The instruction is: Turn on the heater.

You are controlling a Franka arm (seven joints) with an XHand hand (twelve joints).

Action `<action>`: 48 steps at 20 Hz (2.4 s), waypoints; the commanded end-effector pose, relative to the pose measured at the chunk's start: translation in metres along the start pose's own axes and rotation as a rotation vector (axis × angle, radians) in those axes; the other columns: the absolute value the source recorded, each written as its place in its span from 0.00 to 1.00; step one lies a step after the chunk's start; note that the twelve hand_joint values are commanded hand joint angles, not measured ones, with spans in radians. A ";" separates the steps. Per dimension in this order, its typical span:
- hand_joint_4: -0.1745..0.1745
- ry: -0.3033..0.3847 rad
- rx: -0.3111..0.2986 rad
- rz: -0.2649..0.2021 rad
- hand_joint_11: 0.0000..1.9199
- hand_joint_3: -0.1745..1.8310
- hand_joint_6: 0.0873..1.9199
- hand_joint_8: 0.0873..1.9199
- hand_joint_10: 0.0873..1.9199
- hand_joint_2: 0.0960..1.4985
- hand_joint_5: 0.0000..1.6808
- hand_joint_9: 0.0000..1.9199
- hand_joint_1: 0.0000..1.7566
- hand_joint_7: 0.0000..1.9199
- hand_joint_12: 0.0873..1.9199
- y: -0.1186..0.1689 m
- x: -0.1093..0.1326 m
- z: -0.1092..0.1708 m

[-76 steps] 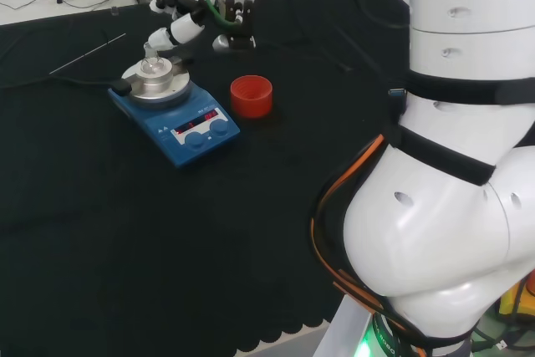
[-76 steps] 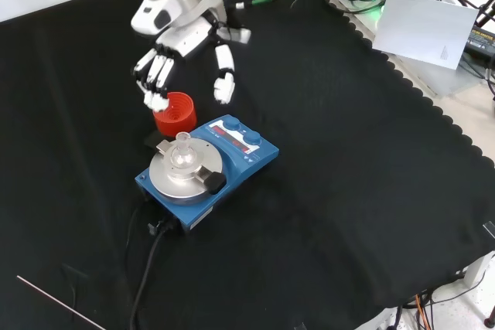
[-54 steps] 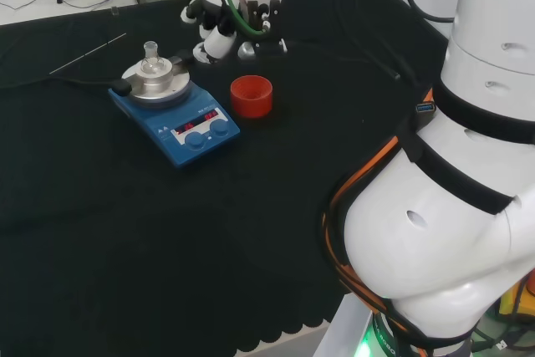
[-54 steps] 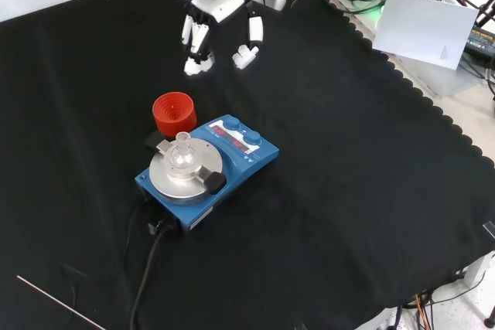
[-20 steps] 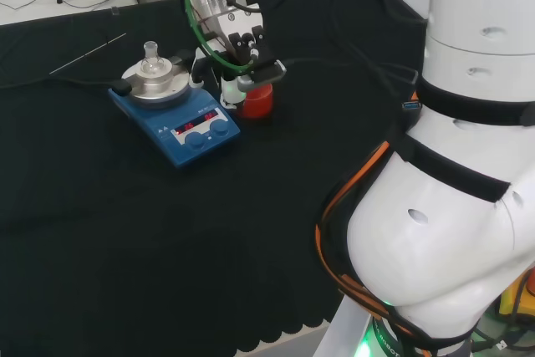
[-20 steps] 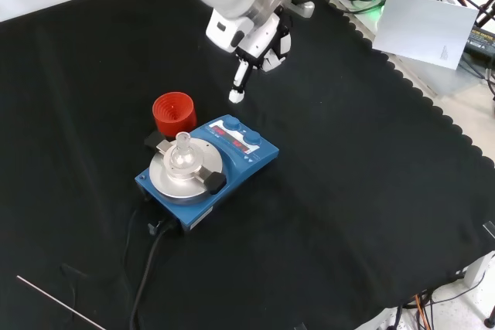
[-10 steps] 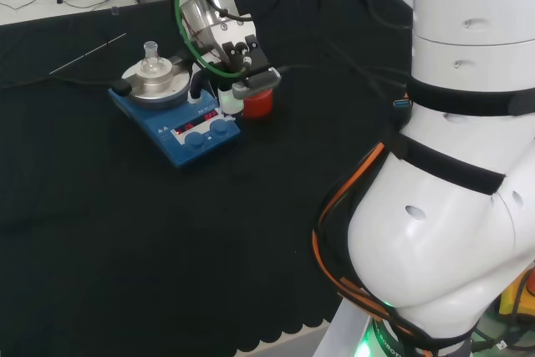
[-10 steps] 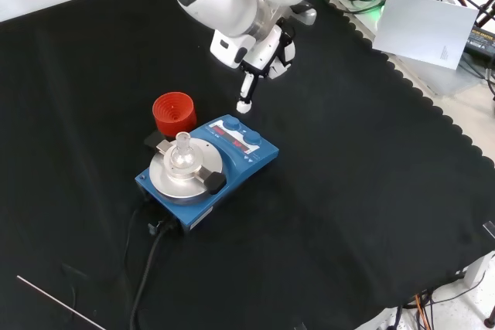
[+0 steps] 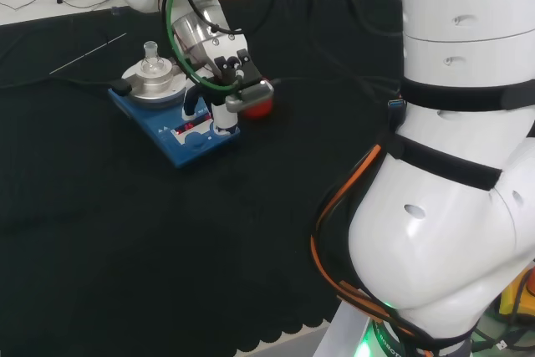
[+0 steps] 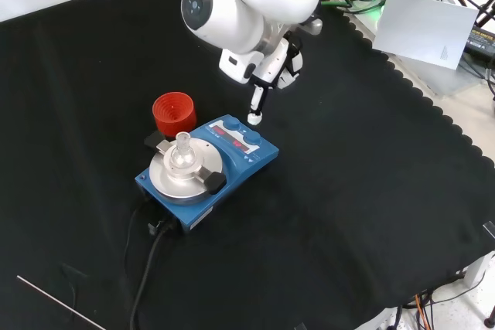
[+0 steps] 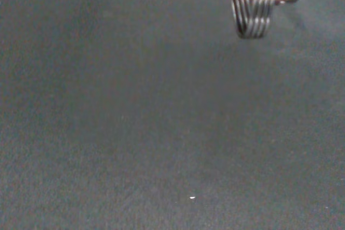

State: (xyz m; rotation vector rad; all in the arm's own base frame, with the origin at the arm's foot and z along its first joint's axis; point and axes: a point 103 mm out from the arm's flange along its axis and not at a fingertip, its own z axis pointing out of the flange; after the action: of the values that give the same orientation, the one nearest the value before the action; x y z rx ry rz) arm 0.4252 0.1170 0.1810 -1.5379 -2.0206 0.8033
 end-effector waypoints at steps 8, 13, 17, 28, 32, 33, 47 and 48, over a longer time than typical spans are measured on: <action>0.48 0.002 0.035 -0.005 1.00 0.70 0.00 0.99 0.88 0.33 0.19 0.96 0.86 0.87 0.85 0.010 0.000 0.009; 0.48 0.000 0.048 -0.005 1.00 0.70 0.00 0.99 0.88 0.33 0.19 0.96 0.86 0.87 0.85 0.016 -0.001 0.013; 0.48 0.001 0.052 -0.009 1.00 0.71 0.00 0.99 0.88 0.33 0.19 0.96 0.86 0.87 0.85 0.020 -0.001 0.013; 0.48 0.012 0.067 -0.006 1.00 0.71 0.00 0.99 0.88 0.33 0.20 0.96 0.86 0.87 0.85 0.023 -0.011 0.016; 0.48 0.020 0.064 -0.012 1.00 0.71 0.00 0.99 0.88 0.33 0.20 0.96 0.86 0.87 0.85 0.024 -0.012 0.016; 0.48 0.018 0.065 -0.009 1.00 0.71 0.00 0.99 0.88 0.33 0.20 0.96 0.86 0.87 0.85 0.024 -0.012 0.016; 0.48 0.023 0.068 -0.015 1.00 0.71 0.00 0.99 0.88 0.32 0.21 0.96 0.86 0.87 0.85 0.025 -0.012 0.018; 0.48 0.024 0.070 -0.014 1.00 0.71 0.00 0.99 0.88 0.32 0.21 0.96 0.86 0.87 0.85 0.026 -0.012 0.018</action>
State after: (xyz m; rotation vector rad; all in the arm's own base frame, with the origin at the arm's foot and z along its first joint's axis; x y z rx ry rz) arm 0.4341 0.1074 0.1505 -1.4862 -1.9652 0.8348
